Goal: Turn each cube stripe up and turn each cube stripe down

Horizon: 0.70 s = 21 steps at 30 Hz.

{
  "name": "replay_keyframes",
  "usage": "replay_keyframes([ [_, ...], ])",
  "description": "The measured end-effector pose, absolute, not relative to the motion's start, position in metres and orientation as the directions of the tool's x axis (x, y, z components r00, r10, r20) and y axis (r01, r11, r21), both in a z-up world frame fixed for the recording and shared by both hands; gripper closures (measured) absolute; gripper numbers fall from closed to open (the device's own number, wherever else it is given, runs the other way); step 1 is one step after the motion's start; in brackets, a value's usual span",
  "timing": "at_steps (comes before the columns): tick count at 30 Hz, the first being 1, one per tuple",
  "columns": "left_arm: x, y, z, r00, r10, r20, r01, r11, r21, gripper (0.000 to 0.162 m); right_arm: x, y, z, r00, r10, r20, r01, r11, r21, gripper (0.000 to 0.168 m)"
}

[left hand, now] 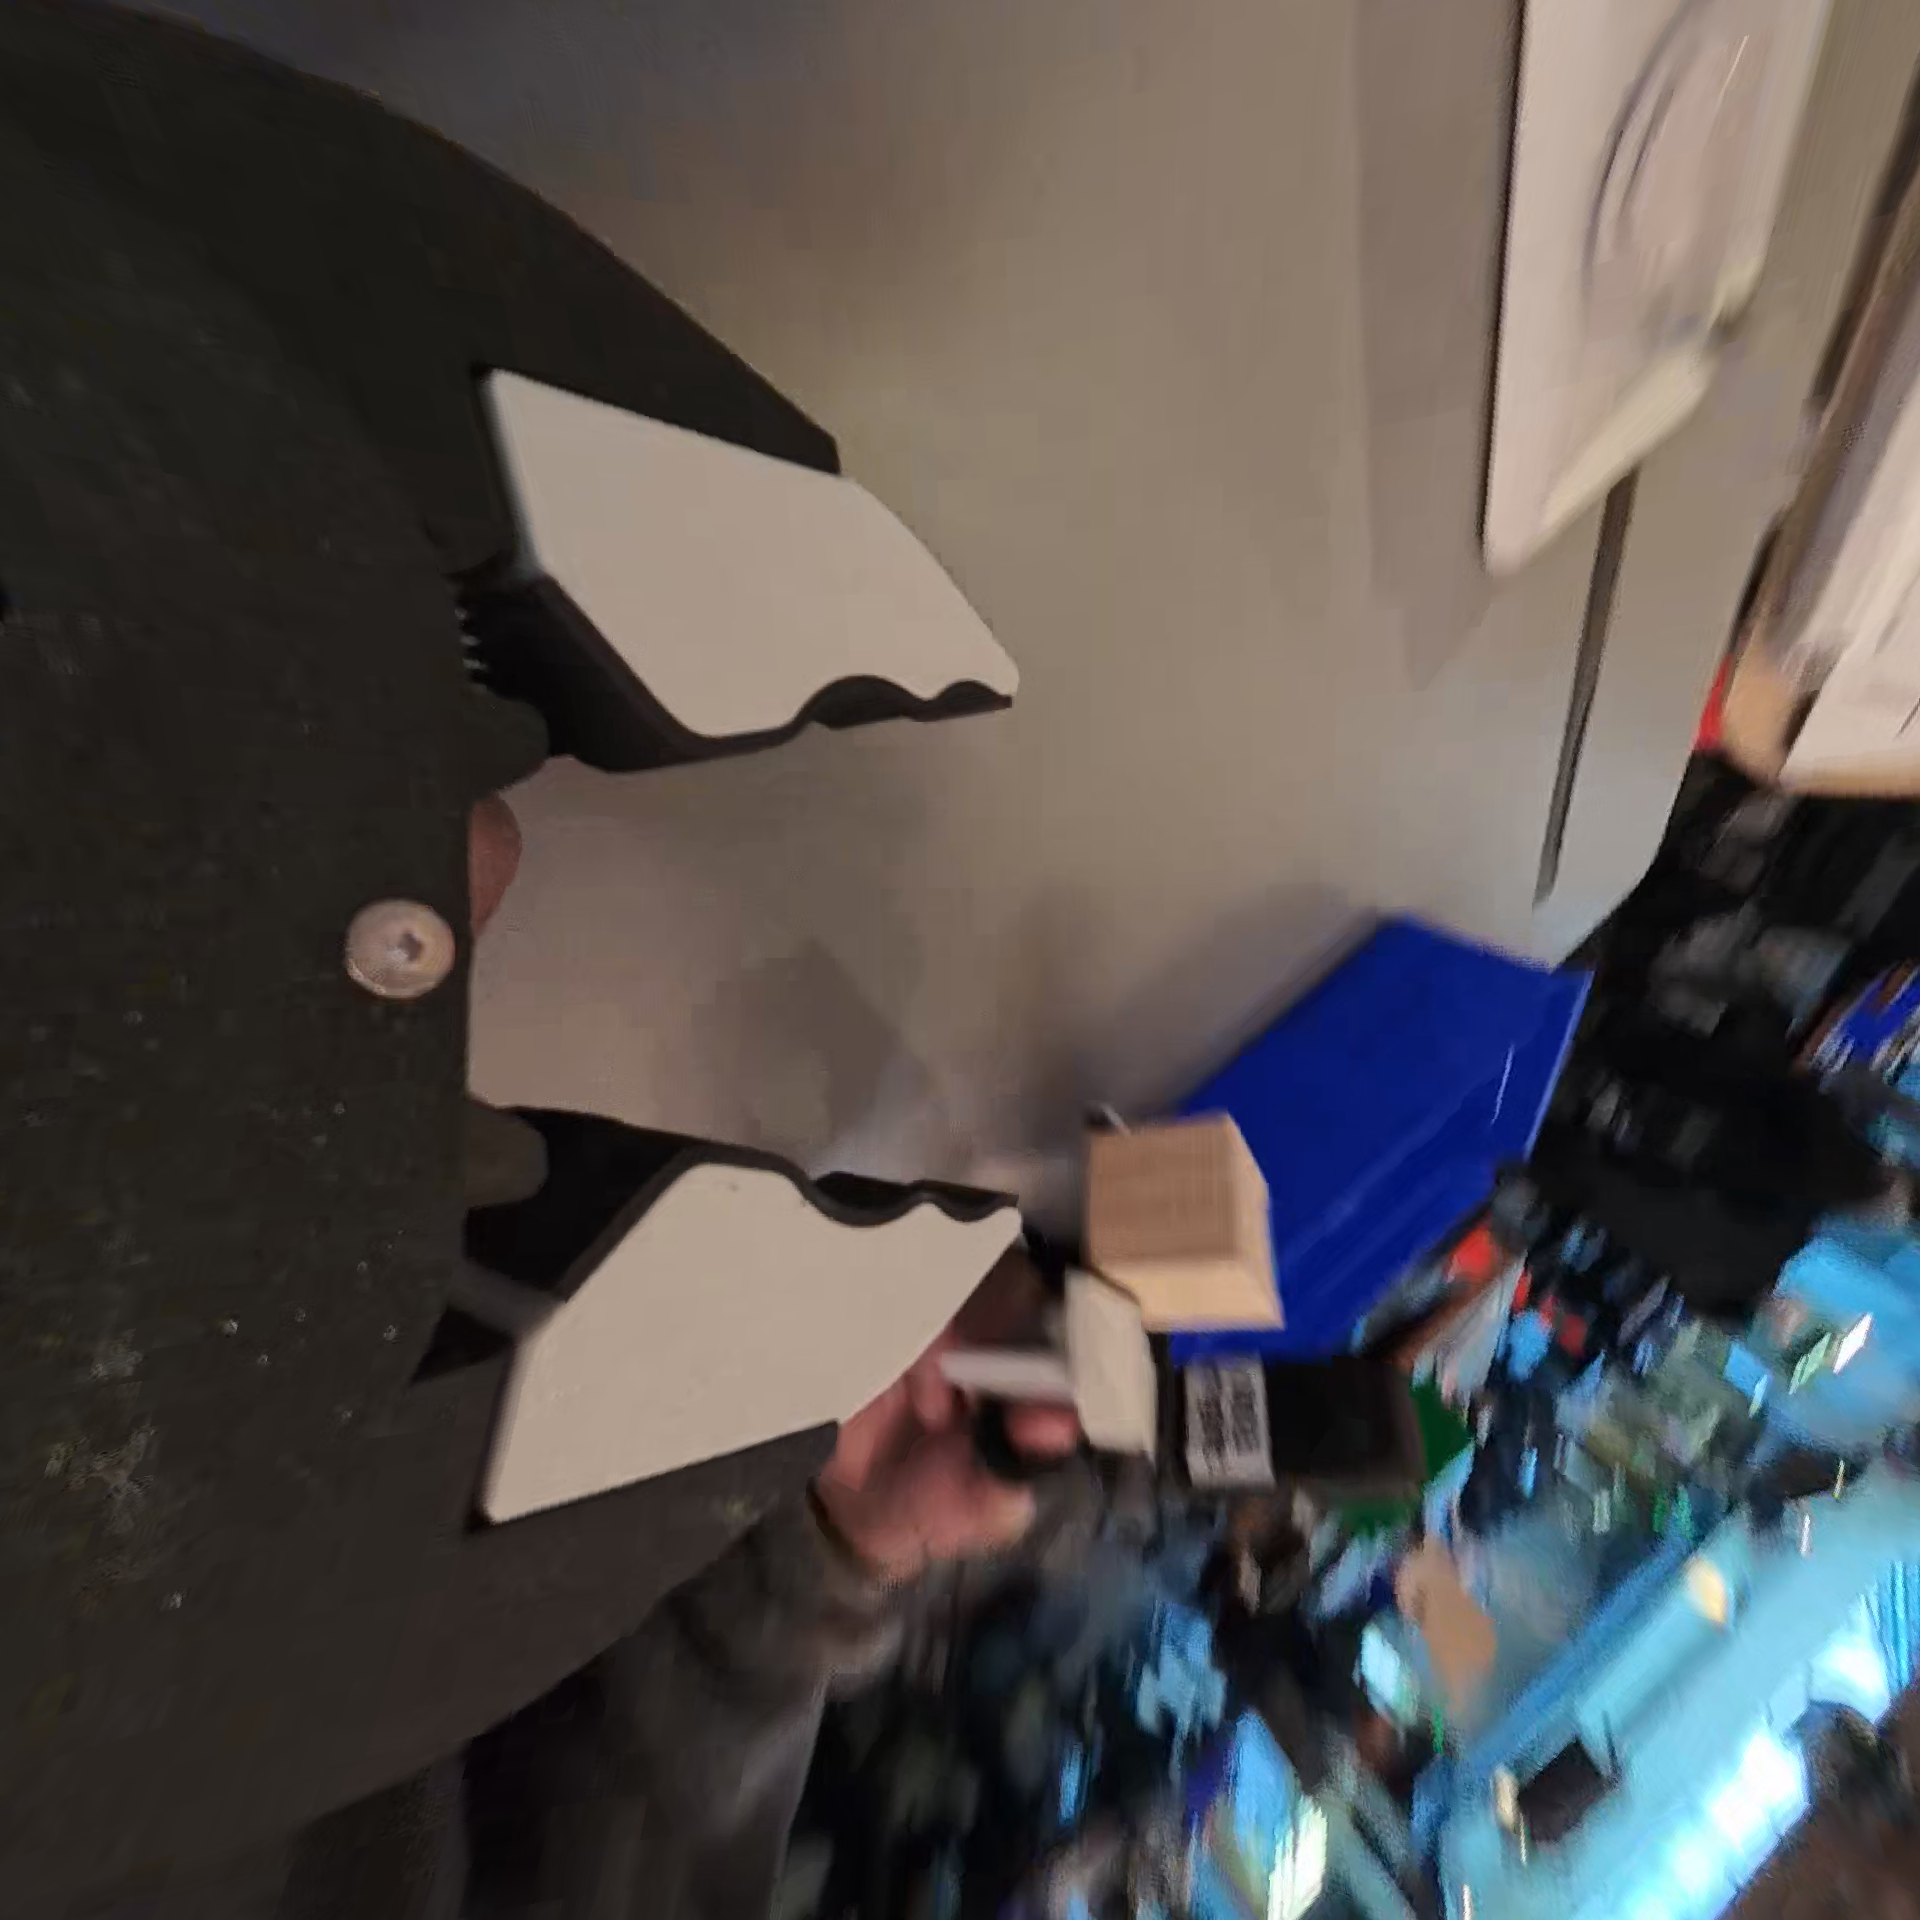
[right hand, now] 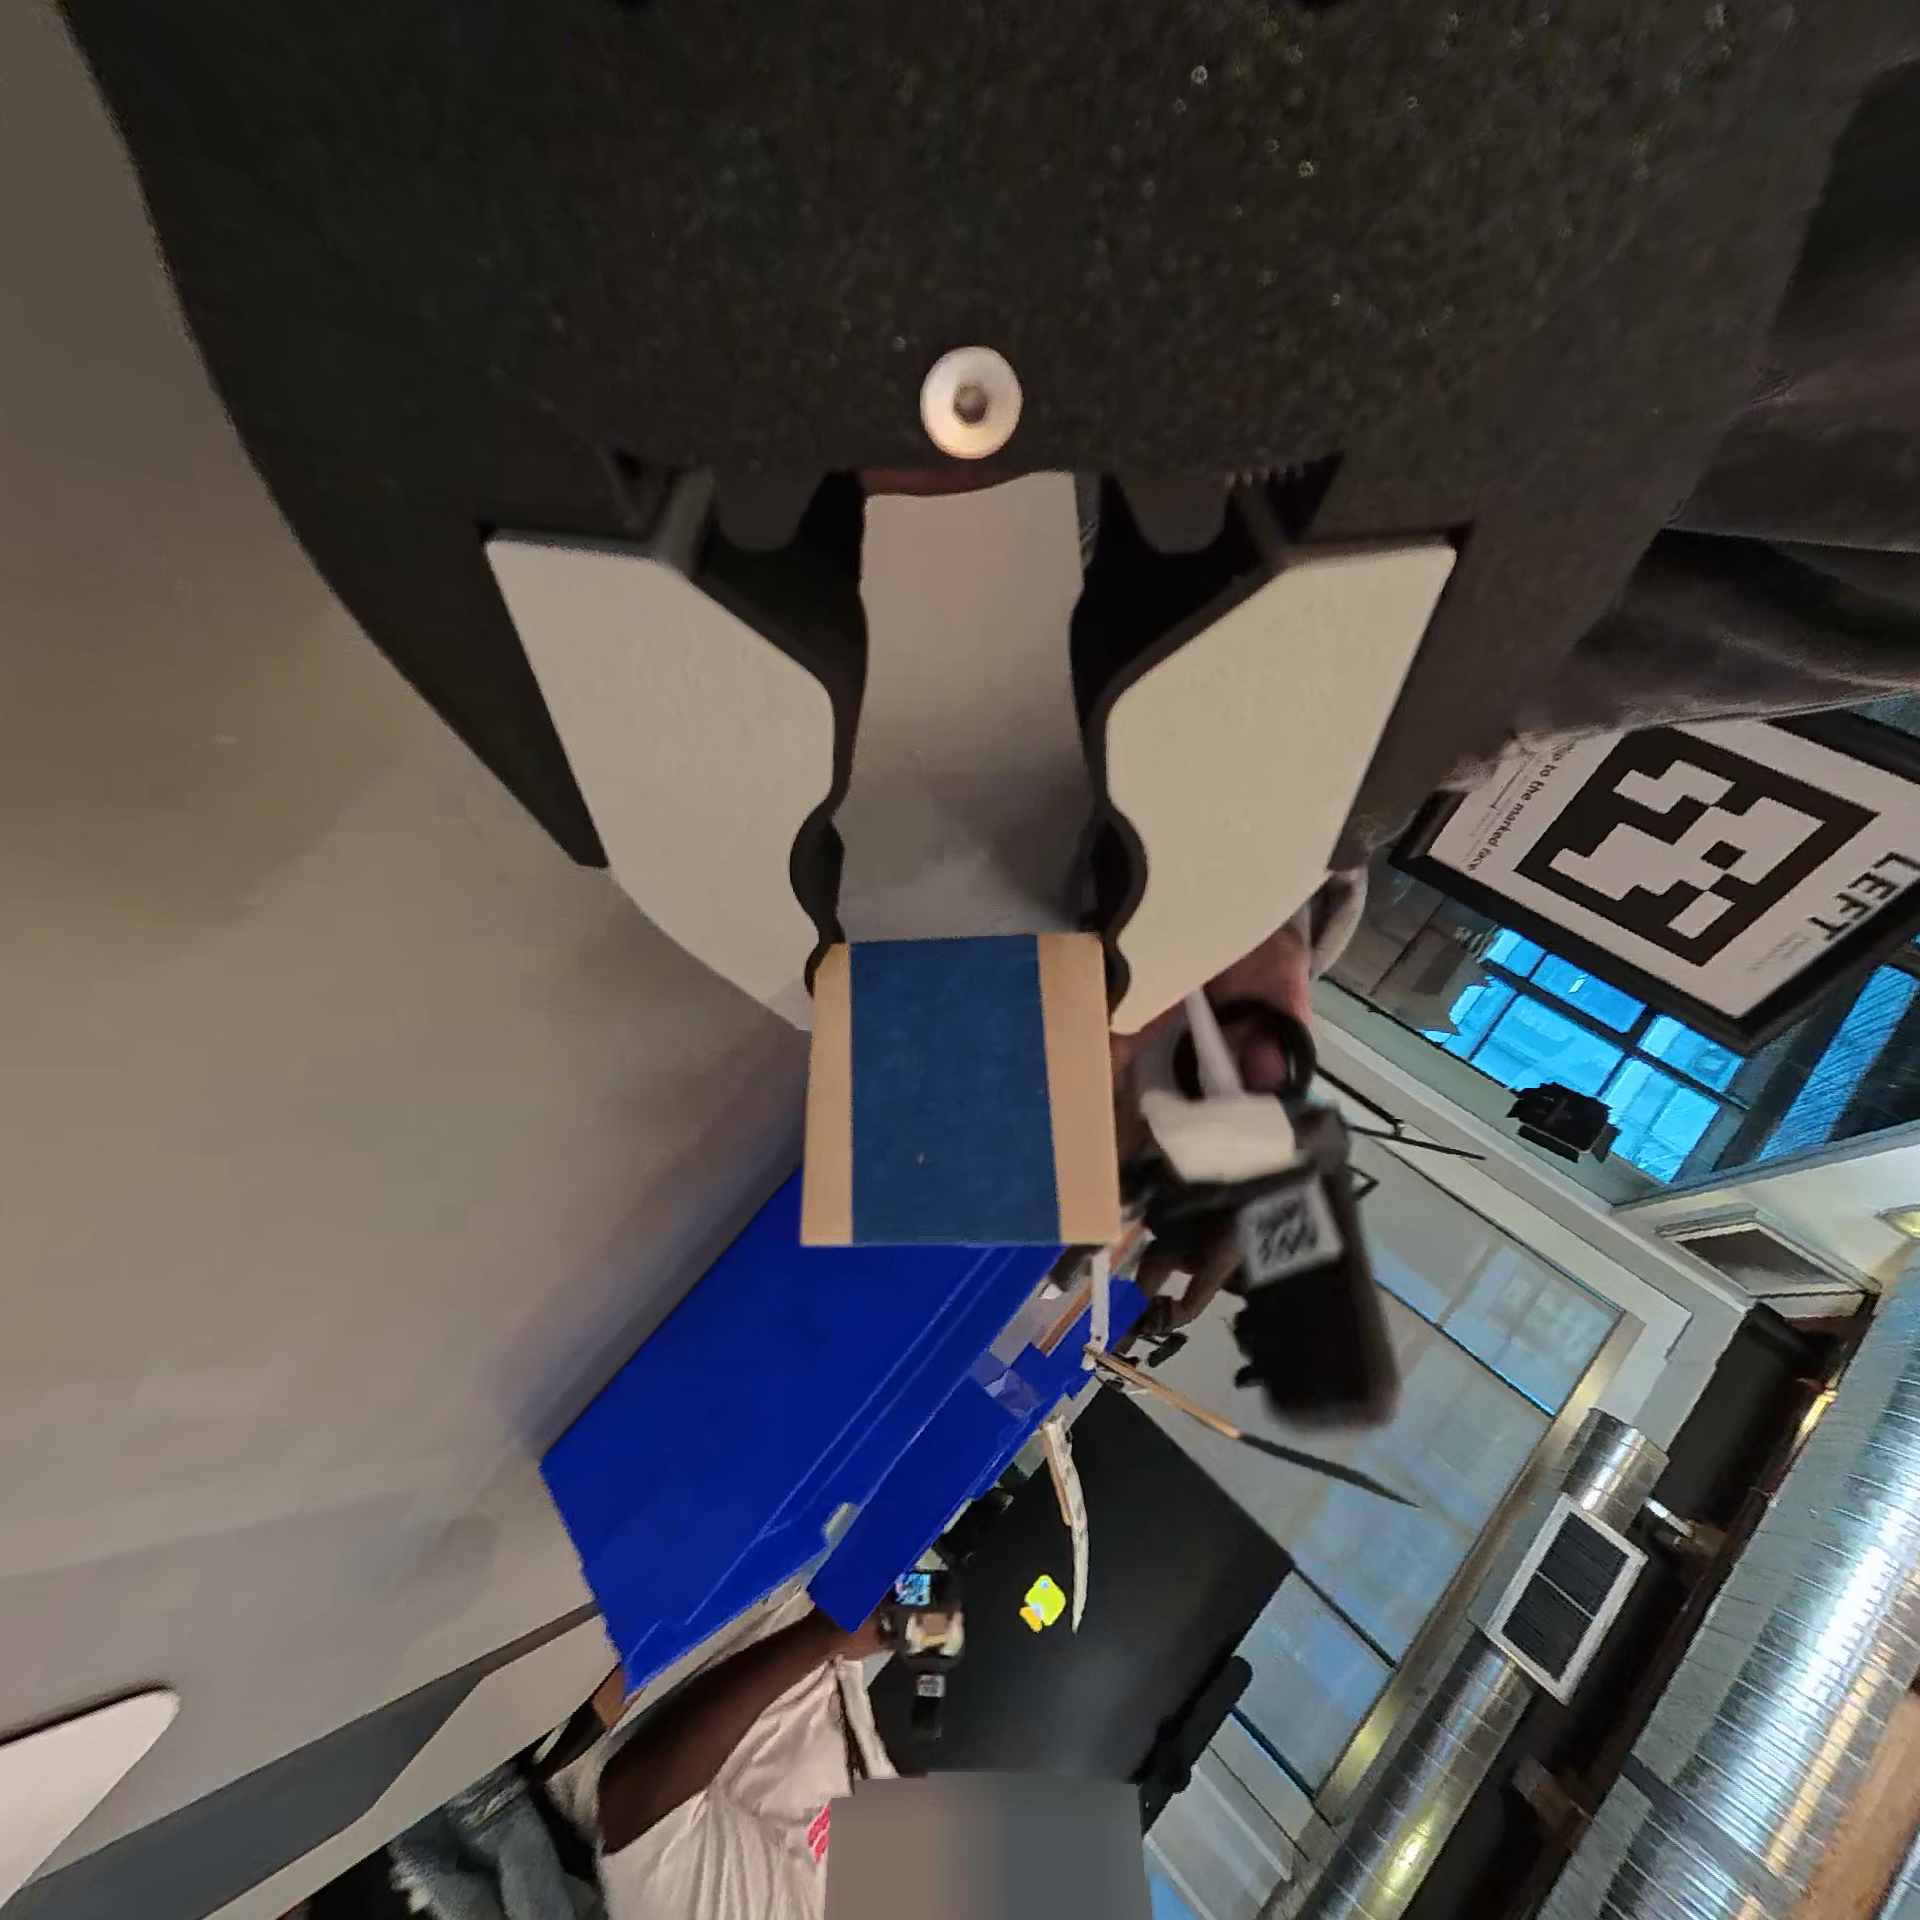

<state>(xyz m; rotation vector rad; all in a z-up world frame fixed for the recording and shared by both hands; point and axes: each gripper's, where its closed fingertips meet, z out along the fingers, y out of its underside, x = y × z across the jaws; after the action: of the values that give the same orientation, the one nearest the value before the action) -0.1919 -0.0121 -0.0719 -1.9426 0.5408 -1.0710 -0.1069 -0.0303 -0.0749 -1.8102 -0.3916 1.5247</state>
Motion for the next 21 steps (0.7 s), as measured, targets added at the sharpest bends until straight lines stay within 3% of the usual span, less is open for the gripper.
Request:
replay_keyframes([
  [3, -0.224, -0.038, -0.097, 0.691, -0.65, 0.317, 0.005, -0.434, -0.901, 0.088, -0.094, -0.026, -0.075, 0.313, 0.653, -0.689, -0.217, -0.658, -0.722, 0.122],
  [8, -0.224, -0.068, -0.103, 0.676, -0.684, 0.276, -0.049, -0.415, -0.908, 0.09, -0.072, -0.023, -0.058, 0.434, 0.682, -0.589, -0.183, -0.573, -0.799, 0.122],
  [11, -0.22, -0.068, -0.1, 0.676, -0.709, 0.201, -0.101, -0.359, -0.928, 0.092, -0.013, -0.007, -0.018, 0.656, 0.653, -0.379, -0.109, -0.414, -0.904, 0.122],
  [13, -0.218, -0.069, -0.106, 0.678, -0.714, 0.175, -0.14, -0.359, -0.923, 0.094, 0.051, 0.011, -0.003, 0.828, 0.517, -0.216, 0.014, -0.405, -0.914, 0.122],
  [15, -0.216, -0.069, -0.109, 0.673, -0.718, 0.175, -0.152, -0.366, -0.918, 0.096, 0.124, 0.029, -0.004, 0.941, 0.334, -0.047, 0.129, -0.484, -0.866, 0.122],
  [17, -0.211, -0.069, -0.108, 0.657, -0.729, 0.192, -0.142, -0.37, -0.918, 0.097, 0.195, 0.043, -0.019, 0.992, 0.111, 0.057, 0.113, -0.61, -0.784, 0.122],
  [21, -0.209, -0.068, -0.116, 0.651, -0.729, 0.21, -0.161, -0.403, -0.901, 0.097, 0.249, 0.045, -0.101, 0.996, -0.034, 0.079, 0.012, -0.852, -0.524, 0.121],
])
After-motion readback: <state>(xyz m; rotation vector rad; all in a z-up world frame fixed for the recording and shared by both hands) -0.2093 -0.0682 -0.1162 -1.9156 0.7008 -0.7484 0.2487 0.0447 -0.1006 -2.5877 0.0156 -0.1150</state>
